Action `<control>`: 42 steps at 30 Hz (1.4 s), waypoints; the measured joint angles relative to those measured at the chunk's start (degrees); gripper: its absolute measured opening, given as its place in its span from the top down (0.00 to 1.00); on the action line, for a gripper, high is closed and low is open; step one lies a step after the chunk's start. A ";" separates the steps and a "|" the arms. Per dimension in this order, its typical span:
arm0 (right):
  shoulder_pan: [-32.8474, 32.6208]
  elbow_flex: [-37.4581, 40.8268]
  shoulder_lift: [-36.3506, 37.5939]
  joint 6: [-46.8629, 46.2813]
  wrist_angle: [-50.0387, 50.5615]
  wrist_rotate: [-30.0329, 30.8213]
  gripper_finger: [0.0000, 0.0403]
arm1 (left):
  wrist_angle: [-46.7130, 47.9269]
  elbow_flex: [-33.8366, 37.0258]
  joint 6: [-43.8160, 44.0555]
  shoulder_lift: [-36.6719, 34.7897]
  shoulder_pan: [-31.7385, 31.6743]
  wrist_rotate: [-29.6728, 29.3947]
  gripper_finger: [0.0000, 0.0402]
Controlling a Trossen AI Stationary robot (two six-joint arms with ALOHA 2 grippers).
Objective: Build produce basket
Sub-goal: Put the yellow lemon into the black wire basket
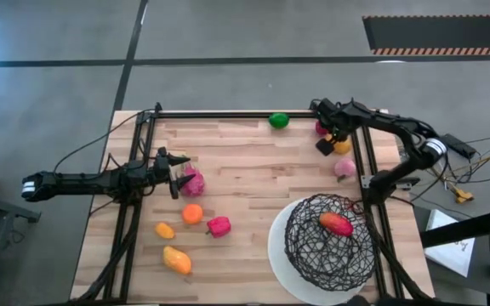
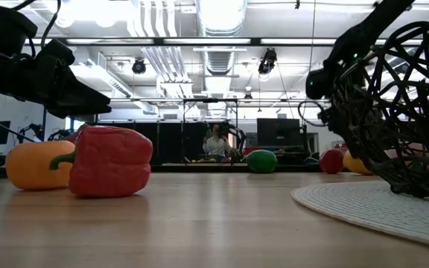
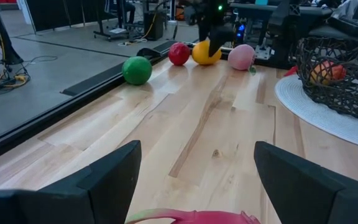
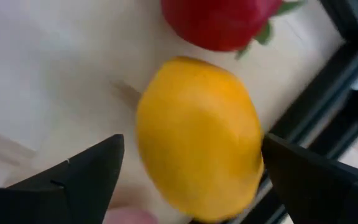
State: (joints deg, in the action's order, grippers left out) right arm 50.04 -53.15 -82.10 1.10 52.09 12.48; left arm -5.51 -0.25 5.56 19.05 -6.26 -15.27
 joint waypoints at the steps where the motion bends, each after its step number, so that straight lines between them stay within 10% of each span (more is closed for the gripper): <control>1: 0.00 -0.01 -1.22 0.22 -0.35 0.10 0.12 | 0.02 0.00 0.00 0.00 0.00 0.00 0.26; 9: -0.80 -0.46 -5.78 1.63 -0.39 1.67 0.26 | -0.01 0.00 0.01 0.04 0.01 0.00 0.26; 17: -11.00 -0.15 7.78 -8.37 3.43 -0.33 0.30 | 0.02 0.00 0.00 0.04 0.02 0.00 0.26; 30: -61.95 -0.11 33.06 -51.32 2.08 7.40 0.30 | -0.01 0.00 0.02 0.04 0.02 0.00 0.26; 42: -94.29 0.07 19.57 -82.74 -0.40 9.29 0.30 | 0.01 0.00 0.00 0.04 0.02 0.00 0.26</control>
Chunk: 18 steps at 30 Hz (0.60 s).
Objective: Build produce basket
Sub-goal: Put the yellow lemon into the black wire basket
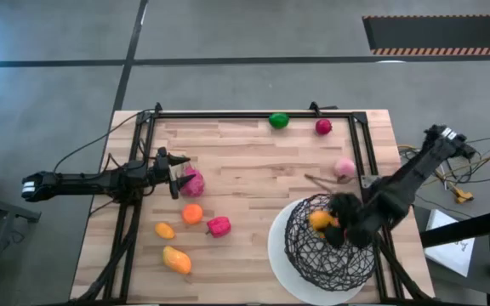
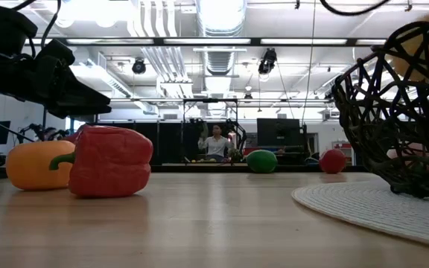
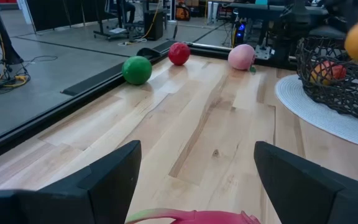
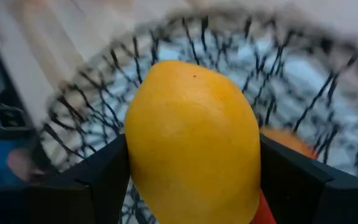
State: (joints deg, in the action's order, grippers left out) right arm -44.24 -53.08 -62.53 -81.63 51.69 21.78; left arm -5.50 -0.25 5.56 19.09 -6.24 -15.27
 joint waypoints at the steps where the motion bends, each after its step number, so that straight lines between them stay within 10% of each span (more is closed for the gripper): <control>1: -0.54 0.00 -1.81 -1.68 -0.10 -0.90 0.30 | -0.02 0.00 0.00 0.00 0.00 0.00 0.26; 18: 7.83 0.00 -16.44 -7.19 -0.21 -5.72 0.22 | -0.01 0.00 0.00 0.00 0.00 -0.01 0.26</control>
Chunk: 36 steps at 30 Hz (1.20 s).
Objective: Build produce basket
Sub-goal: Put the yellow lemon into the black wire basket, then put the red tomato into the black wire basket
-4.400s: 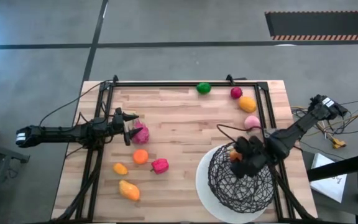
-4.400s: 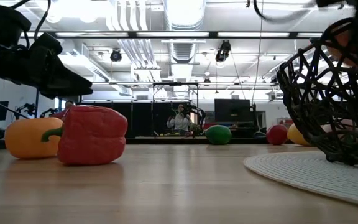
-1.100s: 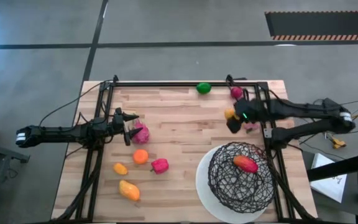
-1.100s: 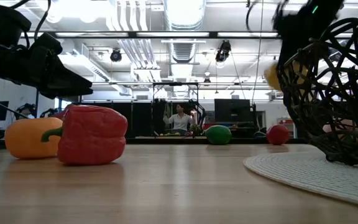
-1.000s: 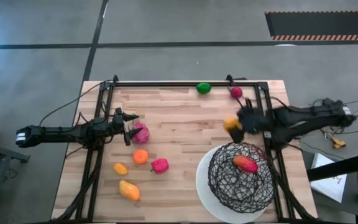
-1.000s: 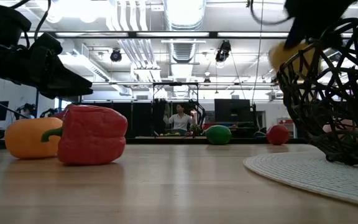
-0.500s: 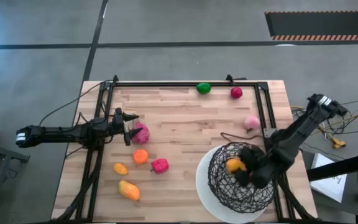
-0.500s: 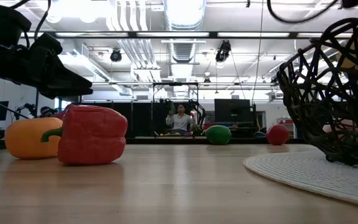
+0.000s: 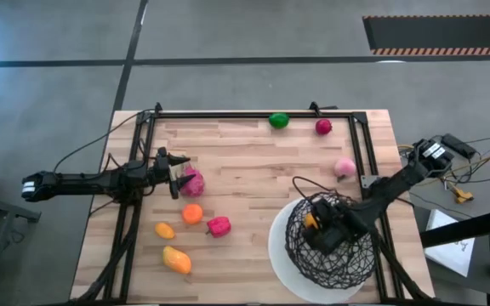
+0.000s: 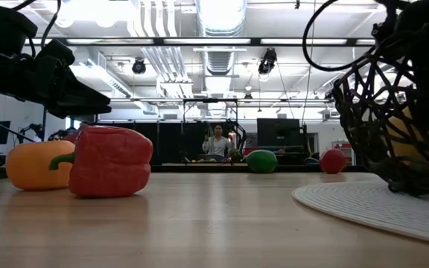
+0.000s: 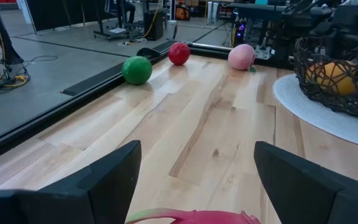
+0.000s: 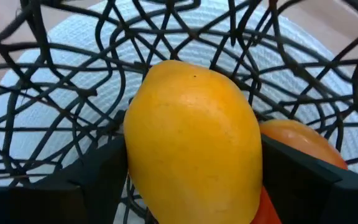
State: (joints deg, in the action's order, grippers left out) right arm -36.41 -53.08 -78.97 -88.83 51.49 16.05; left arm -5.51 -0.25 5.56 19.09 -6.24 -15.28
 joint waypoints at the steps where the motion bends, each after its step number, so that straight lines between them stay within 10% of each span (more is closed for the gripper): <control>1: 0.26 0.00 0.30 0.31 0.06 -0.02 0.20 | 0.01 0.00 0.00 0.00 -0.01 0.00 0.26; 18: 9.76 -9.40 15.46 19.19 3.46 6.13 0.15 | 0.01 0.00 0.01 0.00 -0.02 0.01 0.26; 36: 60.98 -6.12 8.54 70.44 -4.22 2.98 0.19 | 0.01 0.00 0.00 0.00 -0.02 0.01 0.26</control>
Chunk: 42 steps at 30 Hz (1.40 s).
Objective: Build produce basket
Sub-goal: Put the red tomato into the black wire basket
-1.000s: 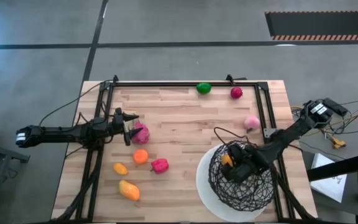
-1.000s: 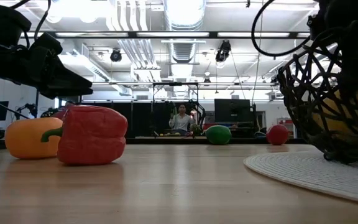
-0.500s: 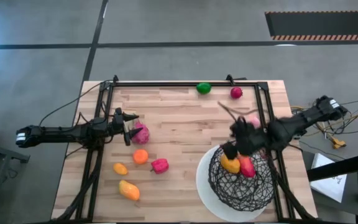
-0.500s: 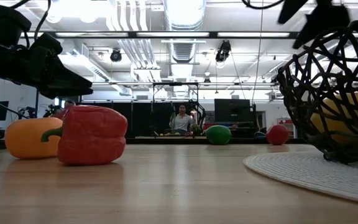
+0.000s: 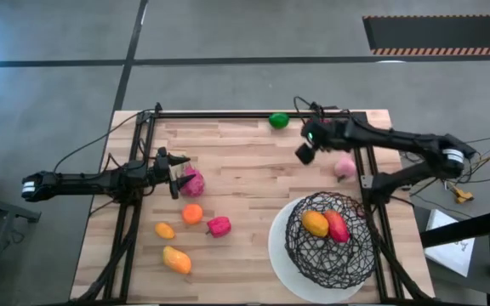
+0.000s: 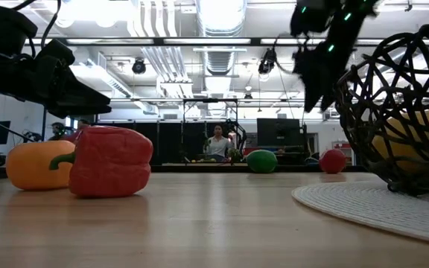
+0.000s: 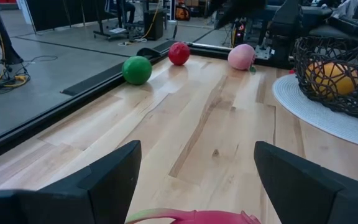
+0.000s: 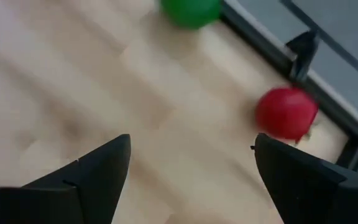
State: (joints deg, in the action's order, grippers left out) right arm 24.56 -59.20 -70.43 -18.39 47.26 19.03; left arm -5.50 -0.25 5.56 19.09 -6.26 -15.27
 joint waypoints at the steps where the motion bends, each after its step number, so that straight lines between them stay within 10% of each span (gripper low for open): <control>1: 2.37 -0.26 -1.47 1.30 -1.06 -0.05 0.19 | -0.02 0.00 0.01 0.00 0.01 0.00 0.26; 16: 27.34 -1.84 -15.97 11.80 -2.83 -6.37 0.19 | -0.01 0.00 0.00 0.00 0.01 0.00 0.26; 30: 28.29 -1.95 -24.48 12.88 -10.34 -7.46 0.19 | 0.00 0.00 0.01 0.00 0.01 0.00 0.26; 42: 21.54 -2.01 -16.66 15.45 -6.36 -2.49 0.37 | -0.01 0.00 0.01 0.00 0.02 0.00 0.26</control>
State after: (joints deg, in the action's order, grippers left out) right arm 46.10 -61.21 -87.09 -2.94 40.91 16.54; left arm -5.51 -0.25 5.57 19.09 -6.24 -15.27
